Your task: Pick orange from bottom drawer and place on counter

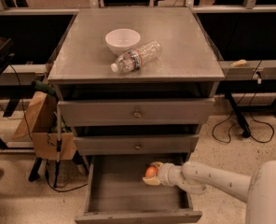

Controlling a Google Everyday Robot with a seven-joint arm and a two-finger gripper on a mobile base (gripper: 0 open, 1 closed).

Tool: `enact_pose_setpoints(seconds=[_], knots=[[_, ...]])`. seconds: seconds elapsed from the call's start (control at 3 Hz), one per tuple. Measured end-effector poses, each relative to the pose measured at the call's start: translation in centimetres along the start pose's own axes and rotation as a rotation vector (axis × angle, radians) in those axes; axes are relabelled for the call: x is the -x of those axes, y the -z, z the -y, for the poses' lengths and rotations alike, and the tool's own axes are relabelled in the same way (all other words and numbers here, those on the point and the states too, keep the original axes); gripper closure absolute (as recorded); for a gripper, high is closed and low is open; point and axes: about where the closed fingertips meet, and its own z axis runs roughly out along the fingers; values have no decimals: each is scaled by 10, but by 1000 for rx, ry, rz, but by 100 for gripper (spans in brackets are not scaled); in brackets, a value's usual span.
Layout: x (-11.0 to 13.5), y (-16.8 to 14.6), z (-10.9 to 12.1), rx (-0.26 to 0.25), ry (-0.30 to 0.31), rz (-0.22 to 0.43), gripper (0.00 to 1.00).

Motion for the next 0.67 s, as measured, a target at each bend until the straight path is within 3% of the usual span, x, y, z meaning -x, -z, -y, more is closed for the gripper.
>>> enact_pose_setpoints(seconds=[0.33,0.67], knots=[[37,61,4,32,58,-7,100],[90,125,6,79,129,-5,100]])
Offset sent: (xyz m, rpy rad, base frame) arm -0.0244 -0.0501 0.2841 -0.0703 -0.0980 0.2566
